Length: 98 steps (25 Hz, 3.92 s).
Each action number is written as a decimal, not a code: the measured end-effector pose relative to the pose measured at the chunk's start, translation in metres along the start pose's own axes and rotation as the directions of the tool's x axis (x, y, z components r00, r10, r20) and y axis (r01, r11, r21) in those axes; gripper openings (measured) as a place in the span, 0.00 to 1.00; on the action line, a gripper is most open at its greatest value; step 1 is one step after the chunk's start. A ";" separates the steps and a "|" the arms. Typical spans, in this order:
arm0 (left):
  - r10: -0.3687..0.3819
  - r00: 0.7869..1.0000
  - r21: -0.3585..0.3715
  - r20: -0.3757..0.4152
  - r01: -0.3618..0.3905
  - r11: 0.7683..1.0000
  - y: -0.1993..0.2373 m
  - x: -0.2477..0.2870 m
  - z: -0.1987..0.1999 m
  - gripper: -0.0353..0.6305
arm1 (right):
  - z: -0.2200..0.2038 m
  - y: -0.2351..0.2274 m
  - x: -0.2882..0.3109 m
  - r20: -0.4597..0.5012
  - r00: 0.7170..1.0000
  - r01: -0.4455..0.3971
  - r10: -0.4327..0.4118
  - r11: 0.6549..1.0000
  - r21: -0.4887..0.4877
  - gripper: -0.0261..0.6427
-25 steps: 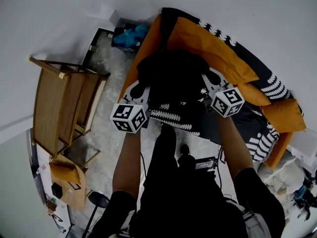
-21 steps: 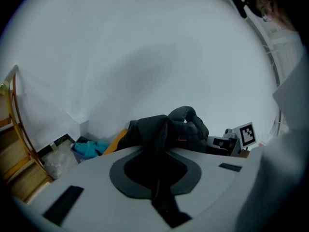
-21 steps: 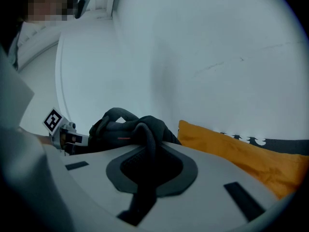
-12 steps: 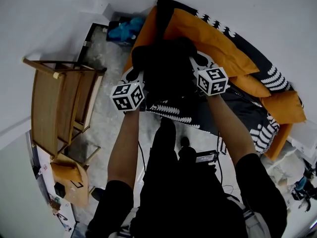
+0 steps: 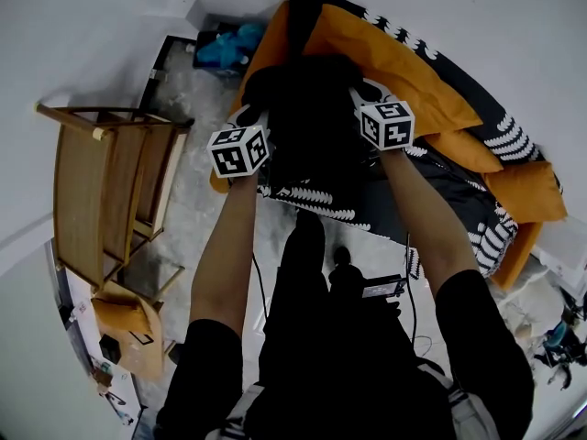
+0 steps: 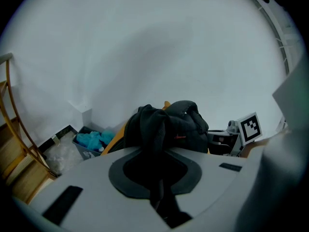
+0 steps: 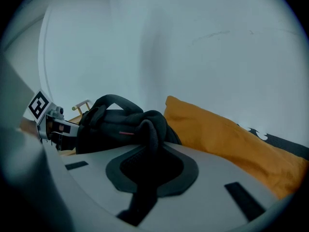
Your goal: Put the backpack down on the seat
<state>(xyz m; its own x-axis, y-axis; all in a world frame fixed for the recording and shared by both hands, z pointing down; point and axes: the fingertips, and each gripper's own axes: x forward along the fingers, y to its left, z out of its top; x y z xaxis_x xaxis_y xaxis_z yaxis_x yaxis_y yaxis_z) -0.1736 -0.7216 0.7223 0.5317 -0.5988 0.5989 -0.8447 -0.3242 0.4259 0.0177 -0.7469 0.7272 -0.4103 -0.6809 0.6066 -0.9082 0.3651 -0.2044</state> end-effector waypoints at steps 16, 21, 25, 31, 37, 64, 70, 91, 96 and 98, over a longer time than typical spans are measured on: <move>0.070 0.997 0.029 -0.011 -0.070 0.997 0.008 -0.018 -0.010 0.29 | -0.013 -0.003 -0.019 -0.059 0.997 -0.037 0.039 0.999 0.032 0.20; 0.092 0.996 0.027 -0.001 -0.092 0.995 0.009 -0.044 -0.017 0.35 | -0.017 -0.007 -0.050 -0.043 0.999 -0.022 0.024 0.999 0.031 0.22; 0.117 0.992 0.018 0.045 -0.118 0.993 0.008 -0.073 -0.018 0.33 | -0.018 -0.003 -0.080 -0.004 1.000 -0.022 0.022 0.999 0.048 0.21; 0.094 0.986 0.032 0.134 -0.100 0.995 -0.020 -0.129 -0.020 0.23 | -0.011 0.018 -0.138 0.074 0.997 -0.035 0.032 0.999 0.035 0.14; 0.028 0.961 0.092 0.276 -0.055 0.994 -0.089 -0.198 -0.009 0.12 | 0.019 0.052 -0.229 0.215 0.976 -0.043 0.043 0.999 -0.005 0.11; -0.144 0.785 0.365 0.603 -0.110 0.925 -0.383 -0.480 -0.094 0.08 | -0.039 0.125 -0.645 0.606 0.793 -0.005 0.064 0.995 -0.098 0.09; -0.163 0.786 0.346 0.596 -0.069 0.936 -0.386 -0.505 -0.115 0.08 | -0.065 0.136 -0.668 0.620 0.783 0.001 0.048 0.997 -0.078 0.08; -0.200 0.795 0.268 0.573 0.049 0.962 -0.347 -0.597 -0.219 0.08 | -0.162 0.262 -0.688 0.556 0.831 0.032 0.005 0.998 -0.056 0.08; -0.200 0.815 0.248 0.543 0.072 0.966 -0.340 -0.612 -0.254 0.08 | -0.191 0.290 -0.696 0.533 0.846 0.009 0.013 0.999 -0.039 0.08; -0.206 0.826 0.235 0.525 0.093 0.968 -0.341 -0.618 -0.271 0.08 | -0.207 0.299 -0.701 0.516 0.856 0.002 0.013 1.000 -0.030 0.09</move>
<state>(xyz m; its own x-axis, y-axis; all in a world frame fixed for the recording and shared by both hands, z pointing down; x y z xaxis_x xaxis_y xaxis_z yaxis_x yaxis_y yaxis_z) -0.1982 -0.0428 0.3905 0.5817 -0.8118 0.0510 -0.7824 -0.5412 0.3082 0.0506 -0.0295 0.3998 -0.4061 -0.9059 0.1202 -0.9064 0.3824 -0.1796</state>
